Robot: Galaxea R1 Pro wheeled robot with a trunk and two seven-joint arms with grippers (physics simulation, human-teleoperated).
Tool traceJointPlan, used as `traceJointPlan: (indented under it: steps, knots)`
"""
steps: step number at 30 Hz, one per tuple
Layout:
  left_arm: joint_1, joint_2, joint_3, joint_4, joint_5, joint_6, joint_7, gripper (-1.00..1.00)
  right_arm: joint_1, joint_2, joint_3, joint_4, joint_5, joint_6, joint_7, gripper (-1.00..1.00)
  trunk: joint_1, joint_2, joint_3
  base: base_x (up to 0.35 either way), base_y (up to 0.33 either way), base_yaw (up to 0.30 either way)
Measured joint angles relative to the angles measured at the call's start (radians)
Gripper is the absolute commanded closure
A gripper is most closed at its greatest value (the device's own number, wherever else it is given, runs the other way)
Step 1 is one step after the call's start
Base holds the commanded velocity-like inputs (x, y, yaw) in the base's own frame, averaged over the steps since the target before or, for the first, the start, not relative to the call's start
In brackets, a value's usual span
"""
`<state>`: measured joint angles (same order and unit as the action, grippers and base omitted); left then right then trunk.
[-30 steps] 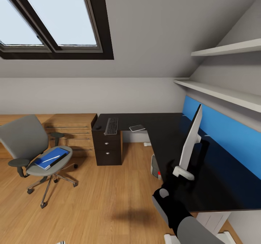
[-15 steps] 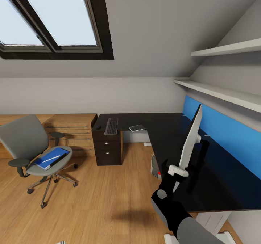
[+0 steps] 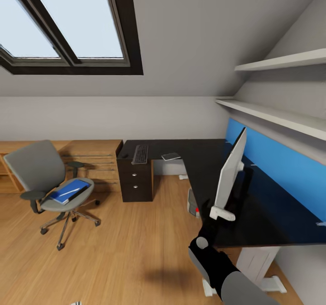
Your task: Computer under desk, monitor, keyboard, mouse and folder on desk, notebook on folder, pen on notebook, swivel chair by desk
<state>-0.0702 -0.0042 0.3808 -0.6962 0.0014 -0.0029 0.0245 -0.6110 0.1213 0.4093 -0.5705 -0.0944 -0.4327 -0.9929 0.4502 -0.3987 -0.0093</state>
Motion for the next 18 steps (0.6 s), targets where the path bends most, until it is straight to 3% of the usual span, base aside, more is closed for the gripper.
traceJointPlan:
  steps: [8, 13, 18]
  knots:
    - [0.000, 0.000, 0.000, 0.000, 0.000, 0.000, 0.000, -1.00, 0.000, 0.000, 0.000, 0.000, 0.000, 0.000, 0.002, -1.00, 0.000, 0.000, 0.000, -0.328, -0.020, 0.000]
    - [0.000, 0.000, -0.001, 0.003, 0.000, 0.000, 0.001, -1.00, 0.000, -0.002, -0.004, 0.001, -0.003, 0.015, 0.116, -1.00, 0.000, 0.000, 0.000, -0.293, -0.173, 0.000]
    - [0.000, 0.001, -0.003, 0.037, 0.000, 0.000, 0.001, -1.00, 0.000, -0.004, -0.005, 0.001, -0.005, 0.028, 0.175, -1.00, 0.000, 0.000, 0.000, -0.283, -0.203, 0.000]
